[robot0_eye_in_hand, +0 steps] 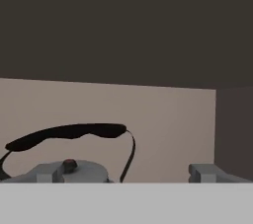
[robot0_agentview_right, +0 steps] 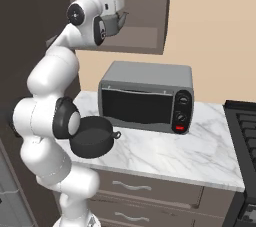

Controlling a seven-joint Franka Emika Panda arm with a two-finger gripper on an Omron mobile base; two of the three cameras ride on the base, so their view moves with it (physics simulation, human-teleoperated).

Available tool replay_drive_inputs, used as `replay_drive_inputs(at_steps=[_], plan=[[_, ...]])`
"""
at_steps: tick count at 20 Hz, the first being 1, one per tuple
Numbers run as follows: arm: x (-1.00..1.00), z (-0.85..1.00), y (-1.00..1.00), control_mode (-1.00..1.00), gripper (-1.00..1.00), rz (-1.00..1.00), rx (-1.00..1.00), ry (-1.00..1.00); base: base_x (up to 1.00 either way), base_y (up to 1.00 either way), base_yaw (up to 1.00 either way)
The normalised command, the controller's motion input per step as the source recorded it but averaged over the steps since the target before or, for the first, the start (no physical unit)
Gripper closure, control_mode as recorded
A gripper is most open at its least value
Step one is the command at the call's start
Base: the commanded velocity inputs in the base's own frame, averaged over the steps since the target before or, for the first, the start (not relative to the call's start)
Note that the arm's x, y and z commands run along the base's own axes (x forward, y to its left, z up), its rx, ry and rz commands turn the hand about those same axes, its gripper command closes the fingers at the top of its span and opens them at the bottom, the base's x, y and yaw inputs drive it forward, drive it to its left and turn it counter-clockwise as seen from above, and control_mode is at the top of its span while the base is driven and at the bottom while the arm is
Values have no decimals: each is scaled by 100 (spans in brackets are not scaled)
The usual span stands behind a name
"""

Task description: Pick the kettle from the cabinet and place it on a stove burner. Then pick the pot from the counter and place it on another stove burner. Finally, turn both burners on.

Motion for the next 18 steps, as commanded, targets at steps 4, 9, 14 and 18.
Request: replay_drive_inputs(at_steps=[4,9,14,18], plan=[[8,0,-8,-100,-100,2,0,0,0,0,0],[9,5,-12,-100,-100,3,0,0,0,0,0],[11,3,-16,-100,-100,3,0,0,0,0,0],[9,0,-16,-100,-100,3,0,0,0,0,0]])
